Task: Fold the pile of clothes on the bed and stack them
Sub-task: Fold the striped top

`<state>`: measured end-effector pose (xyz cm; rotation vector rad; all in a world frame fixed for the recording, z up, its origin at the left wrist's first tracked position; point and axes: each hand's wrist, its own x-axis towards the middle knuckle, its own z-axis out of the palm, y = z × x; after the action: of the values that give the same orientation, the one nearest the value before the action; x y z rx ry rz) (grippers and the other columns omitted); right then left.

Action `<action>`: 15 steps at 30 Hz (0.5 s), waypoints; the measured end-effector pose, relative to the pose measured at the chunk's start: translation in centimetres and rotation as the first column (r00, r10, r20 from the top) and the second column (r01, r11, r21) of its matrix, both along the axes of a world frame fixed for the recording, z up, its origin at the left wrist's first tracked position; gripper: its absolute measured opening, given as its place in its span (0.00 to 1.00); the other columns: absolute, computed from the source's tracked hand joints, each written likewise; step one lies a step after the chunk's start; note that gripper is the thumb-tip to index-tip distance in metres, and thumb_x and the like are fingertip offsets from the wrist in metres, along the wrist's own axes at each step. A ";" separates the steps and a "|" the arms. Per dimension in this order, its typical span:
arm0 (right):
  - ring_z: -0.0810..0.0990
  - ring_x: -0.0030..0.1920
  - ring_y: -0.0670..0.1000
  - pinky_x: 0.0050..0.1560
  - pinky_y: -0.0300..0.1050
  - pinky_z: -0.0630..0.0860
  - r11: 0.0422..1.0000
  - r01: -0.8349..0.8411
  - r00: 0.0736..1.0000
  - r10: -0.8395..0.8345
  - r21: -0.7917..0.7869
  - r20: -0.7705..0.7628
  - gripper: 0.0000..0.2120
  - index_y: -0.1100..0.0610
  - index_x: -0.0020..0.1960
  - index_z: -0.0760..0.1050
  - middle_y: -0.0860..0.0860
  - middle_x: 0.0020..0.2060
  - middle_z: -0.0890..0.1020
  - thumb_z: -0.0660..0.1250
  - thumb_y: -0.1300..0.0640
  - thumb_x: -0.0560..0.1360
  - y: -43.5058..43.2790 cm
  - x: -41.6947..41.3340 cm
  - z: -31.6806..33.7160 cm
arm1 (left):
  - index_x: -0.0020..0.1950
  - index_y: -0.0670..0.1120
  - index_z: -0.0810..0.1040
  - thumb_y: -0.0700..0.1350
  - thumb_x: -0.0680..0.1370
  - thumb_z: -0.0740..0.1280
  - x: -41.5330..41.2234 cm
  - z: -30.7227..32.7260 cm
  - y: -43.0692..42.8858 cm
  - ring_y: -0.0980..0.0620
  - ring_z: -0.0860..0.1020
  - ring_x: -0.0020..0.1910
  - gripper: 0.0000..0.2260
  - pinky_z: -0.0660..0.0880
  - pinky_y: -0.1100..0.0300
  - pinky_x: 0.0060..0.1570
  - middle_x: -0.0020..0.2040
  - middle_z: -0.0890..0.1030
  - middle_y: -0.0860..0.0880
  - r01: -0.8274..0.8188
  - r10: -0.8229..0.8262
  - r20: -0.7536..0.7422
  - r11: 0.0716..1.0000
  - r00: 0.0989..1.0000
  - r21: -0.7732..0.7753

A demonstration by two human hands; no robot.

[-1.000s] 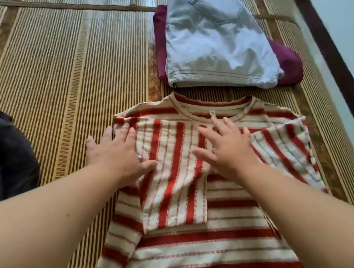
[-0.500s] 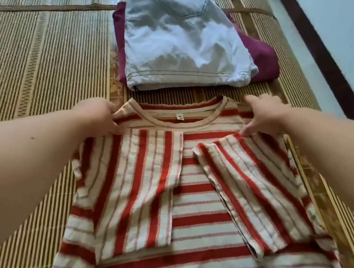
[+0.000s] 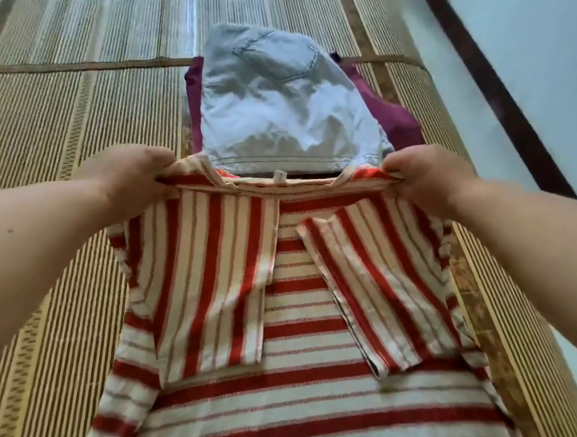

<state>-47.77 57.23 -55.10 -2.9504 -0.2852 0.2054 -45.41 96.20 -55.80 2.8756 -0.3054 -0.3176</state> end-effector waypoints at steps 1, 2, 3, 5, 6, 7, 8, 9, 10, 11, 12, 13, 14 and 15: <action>0.76 0.40 0.55 0.35 0.45 0.67 1.000 -0.009 0.998 0.009 -0.009 0.059 0.04 0.52 0.41 0.77 0.49 0.38 0.77 0.67 0.60 0.73 0.1 0.1 0.8 | 0.35 0.53 0.69 0.48 0.76 0.68 0.2 1.1 0.1 0.52 0.72 0.34 0.12 0.64 0.58 0.31 0.35 0.75 0.52 0.007 -0.008 0.067 1.000 0.998 0.004; 0.76 0.42 0.57 0.37 0.46 0.70 1.000 0.002 0.994 -0.001 -0.011 0.110 0.03 0.54 0.43 0.77 0.51 0.40 0.78 0.66 0.61 0.74 0.1 0.2 1.6 | 0.34 0.52 0.68 0.48 0.76 0.66 0.4 2.0 0.2 0.51 0.72 0.33 0.12 0.63 0.58 0.31 0.35 0.74 0.51 0.015 -0.014 0.124 1.000 0.992 -0.003; 0.76 0.43 0.58 0.40 0.48 0.71 1.000 0.021 0.987 -0.020 -0.007 0.159 0.03 0.56 0.44 0.77 0.53 0.42 0.78 0.65 0.61 0.74 0.2 0.3 2.5 | 0.34 0.52 0.67 0.48 0.77 0.65 0.4 3.1 0.3 0.50 0.71 0.33 0.12 0.63 0.58 0.31 0.35 0.74 0.50 0.028 -0.025 0.173 0.999 0.985 -0.018; 0.76 0.44 0.60 0.43 0.49 0.72 0.998 0.055 0.968 -0.051 -0.008 0.247 0.04 0.57 0.46 0.76 0.56 0.44 0.78 0.63 0.62 0.75 0.4 -0.1 4.2 | 0.36 0.51 0.70 0.49 0.77 0.62 0.2 5.1 0.5 0.45 0.73 0.36 0.10 0.67 0.56 0.34 0.38 0.75 0.46 0.046 -0.022 0.241 0.994 0.970 -0.095; 0.76 0.44 0.61 0.44 0.50 0.72 0.998 0.062 0.954 -0.056 -0.011 0.296 0.04 0.58 0.46 0.76 0.58 0.44 0.78 0.63 0.62 0.76 0.6 -0.6 4.9 | 0.39 0.48 0.73 0.50 0.77 0.62 0.0 6.0 0.6 0.42 0.74 0.38 0.09 0.69 0.54 0.37 0.41 0.77 0.45 0.045 -0.008 0.290 0.992 0.957 -0.121; 0.77 0.44 0.62 0.44 0.51 0.72 0.998 0.062 0.937 -0.053 -0.014 0.344 0.04 0.59 0.46 0.76 0.59 0.44 0.78 0.63 0.62 0.76 0.6 -1.1 5.6 | 0.42 0.46 0.75 0.51 0.77 0.62 -0.1 6.8 0.7 0.40 0.75 0.41 0.10 0.69 0.52 0.39 0.43 0.77 0.44 0.044 0.000 0.356 0.992 0.934 -0.115; 0.77 0.43 0.64 0.44 0.52 0.73 0.998 0.058 0.923 -0.047 -0.015 0.382 0.04 0.61 0.46 0.76 0.61 0.44 0.78 0.63 0.62 0.76 0.7 -2.1 6.2 | 0.45 0.45 0.76 0.52 0.77 0.62 -0.6 7.5 0.9 0.40 0.75 0.42 0.11 0.69 0.52 0.40 0.44 0.77 0.43 0.048 -0.006 0.412 0.995 0.911 -0.091; 0.77 0.41 0.64 0.42 0.52 0.73 0.999 0.047 0.911 -0.037 -0.015 0.411 0.04 0.62 0.46 0.76 0.62 0.43 0.78 0.63 0.63 0.76 0.9 -3.4 6.6 | 0.45 0.44 0.76 0.53 0.77 0.62 -1.3 7.9 1.0 0.40 0.75 0.42 0.12 0.69 0.52 0.39 0.44 0.76 0.42 0.070 -0.029 0.448 0.995 0.894 -0.075; 0.77 0.39 0.64 0.40 0.52 0.73 0.999 0.034 0.902 -0.028 -0.006 0.432 0.04 0.63 0.45 0.76 0.62 0.42 0.78 0.65 0.63 0.76 1.1 -5.2 6.9 | 0.46 0.44 0.76 0.53 0.77 0.62 -2.4 8.1 1.2 0.40 0.74 0.41 0.13 0.68 0.52 0.38 0.44 0.76 0.42 0.112 -0.066 0.462 0.991 0.884 -0.072; 0.78 0.37 0.64 0.37 0.50 0.72 1.000 0.012 0.897 -0.011 0.002 0.442 0.03 0.63 0.44 0.76 0.62 0.40 0.78 0.66 0.63 0.75 1.4 -7.2 7.0 | 0.46 0.43 0.77 0.53 0.76 0.62 -3.9 8.0 1.5 0.40 0.75 0.40 0.14 0.69 0.52 0.36 0.44 0.77 0.42 0.169 -0.115 0.462 0.983 0.880 -0.077; 0.77 0.35 0.63 0.35 0.49 0.71 1.000 -0.011 0.899 0.008 0.004 0.438 0.03 0.64 0.43 0.77 0.62 0.38 0.78 0.68 0.63 0.74 1.5 -9.3 6.8 | 0.46 0.42 0.77 0.53 0.76 0.62 -5.7 7.7 1.7 0.40 0.76 0.38 0.15 0.69 0.53 0.35 0.44 0.77 0.41 0.231 -0.170 0.459 0.970 0.872 -0.080; 0.77 0.32 0.63 0.33 0.48 0.71 1.000 -0.030 0.907 0.028 -0.002 0.420 0.05 0.64 0.42 0.77 0.62 0.37 0.78 0.69 0.62 0.74 1.7 -11.8 6.6 | 0.46 0.41 0.78 0.54 0.76 0.62 -7.9 7.4 2.0 0.40 0.76 0.35 0.16 0.70 0.54 0.32 0.43 0.78 0.41 0.307 -0.240 0.455 0.948 0.858 -0.079; 0.77 0.30 0.61 0.30 0.47 0.71 0.998 -0.059 0.916 0.060 -0.014 0.397 0.06 0.64 0.42 0.77 0.61 0.35 0.78 0.69 0.61 0.73 1.8 -14.2 6.1 | 0.44 0.41 0.78 0.55 0.76 0.60 -10.1 7.0 2.3 0.42 0.75 0.31 0.17 0.71 0.56 0.29 0.41 0.78 0.42 0.391 -0.321 0.443 0.917 0.837 -0.075; 0.76 0.28 0.60 0.28 0.46 0.70 0.995 -0.098 0.924 0.103 -0.030 0.368 0.06 0.64 0.41 0.77 0.60 0.34 0.77 0.70 0.60 0.72 1.8 -16.8 5.6 | 0.44 0.43 0.77 0.55 0.75 0.59 -12.5 6.6 2.6 0.45 0.74 0.27 0.17 0.71 0.58 0.25 0.39 0.78 0.43 0.478 -0.409 0.418 0.875 0.811 -0.071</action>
<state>-64.58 59.05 -49.53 -2.9699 -0.4856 -0.3446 -57.89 98.78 -49.23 2.6377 -1.0387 0.2151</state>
